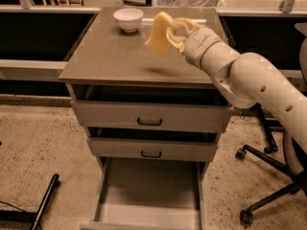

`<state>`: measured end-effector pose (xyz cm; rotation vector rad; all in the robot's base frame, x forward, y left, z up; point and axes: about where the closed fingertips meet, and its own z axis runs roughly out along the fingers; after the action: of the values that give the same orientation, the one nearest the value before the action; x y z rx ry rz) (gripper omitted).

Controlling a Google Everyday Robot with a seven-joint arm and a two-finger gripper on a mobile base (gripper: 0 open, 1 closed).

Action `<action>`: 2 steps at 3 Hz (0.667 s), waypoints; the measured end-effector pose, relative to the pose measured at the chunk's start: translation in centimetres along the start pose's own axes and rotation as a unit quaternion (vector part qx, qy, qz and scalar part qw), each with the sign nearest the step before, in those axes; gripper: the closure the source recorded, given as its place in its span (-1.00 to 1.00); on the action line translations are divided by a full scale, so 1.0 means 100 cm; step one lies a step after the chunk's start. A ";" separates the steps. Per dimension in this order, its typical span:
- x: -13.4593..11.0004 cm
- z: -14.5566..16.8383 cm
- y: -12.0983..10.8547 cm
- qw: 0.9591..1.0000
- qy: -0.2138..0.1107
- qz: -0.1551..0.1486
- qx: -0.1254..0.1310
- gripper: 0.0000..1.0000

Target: Pick sponge from bottom drawer and place on counter

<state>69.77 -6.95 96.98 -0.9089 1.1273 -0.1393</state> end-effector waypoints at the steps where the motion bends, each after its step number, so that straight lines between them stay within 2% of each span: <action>1: 0.000 0.000 0.000 1.000 0.000 0.000 0.000 -0.93; 2: 0.000 0.000 0.000 1.000 0.000 0.000 0.000 -1.00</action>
Offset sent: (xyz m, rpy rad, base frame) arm 0.0000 0.0000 0.0000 0.0000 0.0000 0.0000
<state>69.77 -6.95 96.98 -0.9090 1.1273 -0.1393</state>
